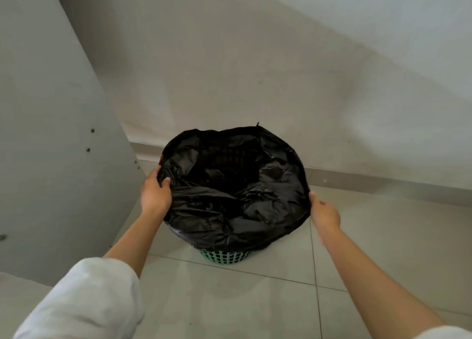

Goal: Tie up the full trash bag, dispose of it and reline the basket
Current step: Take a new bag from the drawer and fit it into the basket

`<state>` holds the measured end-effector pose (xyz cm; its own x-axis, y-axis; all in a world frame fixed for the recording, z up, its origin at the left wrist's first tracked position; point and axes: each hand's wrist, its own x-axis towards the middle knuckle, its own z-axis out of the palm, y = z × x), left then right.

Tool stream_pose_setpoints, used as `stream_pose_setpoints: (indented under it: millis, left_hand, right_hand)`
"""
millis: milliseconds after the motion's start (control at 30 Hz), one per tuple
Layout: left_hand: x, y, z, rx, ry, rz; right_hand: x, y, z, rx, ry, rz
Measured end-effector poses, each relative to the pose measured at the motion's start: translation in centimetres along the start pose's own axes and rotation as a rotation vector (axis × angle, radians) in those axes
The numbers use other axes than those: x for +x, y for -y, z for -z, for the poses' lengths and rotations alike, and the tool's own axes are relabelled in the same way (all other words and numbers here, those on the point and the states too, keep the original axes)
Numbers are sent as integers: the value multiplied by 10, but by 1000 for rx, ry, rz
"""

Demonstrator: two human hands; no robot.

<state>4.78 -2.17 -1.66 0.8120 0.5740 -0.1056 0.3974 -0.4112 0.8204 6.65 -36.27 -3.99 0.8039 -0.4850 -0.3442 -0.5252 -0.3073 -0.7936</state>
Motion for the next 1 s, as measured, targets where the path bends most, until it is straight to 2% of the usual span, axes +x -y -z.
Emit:
stream_pose_setpoints:
  millis: [67,133,200,267,367,467,533,667,800,867,900,933,967,1000]
  left_hand:
    - [0,2,-1,-14,-6,-13]
    - [0,4,-1,-24,-2,-17]
    - [1,6,1,-25,16,-32]
    - [0,7,3,-9,33,-56]
    - [-3,9,5,54,45,-104]
    - [-4,11,7,129,75,-187]
    - [-3,13,9,167,91,-232]
    - [-2,12,8,153,87,-300]
    - [2,11,8,98,123,-277]
    - [3,9,8,79,146,-283]
    - [3,9,8,75,153,-289]
    - [3,8,8,76,158,-295]
    - [3,8,7,76,163,-295]
    - [3,8,7,77,166,-296]
  right_hand:
    - [-4,5,-1,-50,-260,266]
    - [-13,17,-1,-148,-421,685]
    - [-17,31,-5,-263,-332,1033]
    - [-23,45,-15,-374,-119,1214]
    - [-28,58,-35,-653,110,1235]
    - [-23,69,-49,-956,148,1125]
    - [-17,77,-54,-1048,134,1039]
    - [1,87,-53,-950,138,865]
    - [23,90,-42,-731,282,591]
    - [26,92,-37,-728,283,525]
    - [25,91,-36,-791,211,574]
    - [22,91,-37,-865,63,700]
    - [18,92,-39,-901,-94,878]
    - [10,94,-43,-894,-182,1052]
